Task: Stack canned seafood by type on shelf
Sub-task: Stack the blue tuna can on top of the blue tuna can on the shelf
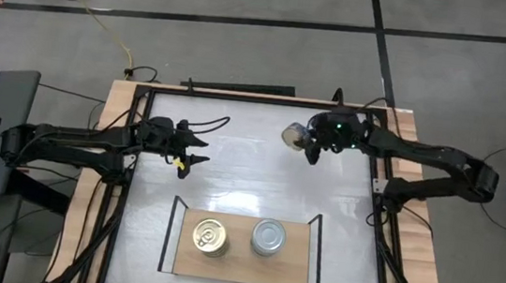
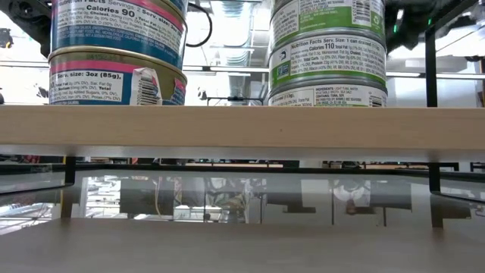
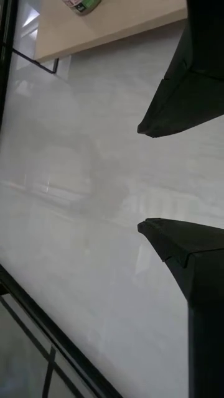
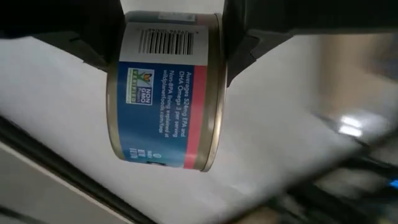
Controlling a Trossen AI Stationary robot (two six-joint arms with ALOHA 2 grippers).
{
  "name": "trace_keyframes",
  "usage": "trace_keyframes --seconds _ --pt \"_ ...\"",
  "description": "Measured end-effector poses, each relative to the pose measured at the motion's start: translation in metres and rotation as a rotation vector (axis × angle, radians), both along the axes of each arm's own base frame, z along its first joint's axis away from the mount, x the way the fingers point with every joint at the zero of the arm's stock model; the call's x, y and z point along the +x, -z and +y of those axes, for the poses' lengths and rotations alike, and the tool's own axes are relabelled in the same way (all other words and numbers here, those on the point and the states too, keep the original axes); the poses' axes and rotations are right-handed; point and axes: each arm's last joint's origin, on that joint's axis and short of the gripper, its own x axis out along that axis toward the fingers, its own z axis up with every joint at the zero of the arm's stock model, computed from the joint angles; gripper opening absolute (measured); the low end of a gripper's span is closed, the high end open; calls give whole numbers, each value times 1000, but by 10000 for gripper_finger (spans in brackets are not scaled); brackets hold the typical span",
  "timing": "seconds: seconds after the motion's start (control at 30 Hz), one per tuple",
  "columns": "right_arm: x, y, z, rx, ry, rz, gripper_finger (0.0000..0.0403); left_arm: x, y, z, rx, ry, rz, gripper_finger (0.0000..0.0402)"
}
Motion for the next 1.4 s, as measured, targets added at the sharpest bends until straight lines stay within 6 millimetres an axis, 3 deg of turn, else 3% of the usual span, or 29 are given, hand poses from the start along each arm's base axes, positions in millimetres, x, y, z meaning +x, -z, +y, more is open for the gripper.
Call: trace_keyframes --seconds 0.4,0.67,0.97,1.23,1.4 --pt "32 -117 60 294 -237 -461 219 1 -8 3 150 -46 21 215" --pt "77 -164 105 379 -475 -443 221 -1 -8 1 126 -18 16 215" --pt "138 -156 137 511 -627 -270 222 -19 -40 -17 322 20 -157 215" --pt "174 -134 143 606 -650 -179 222 -36 -58 -39 419 119 -295 215" --pt "193 -124 152 753 -697 -120 223 -42 -63 -51 463 166 -332 215"
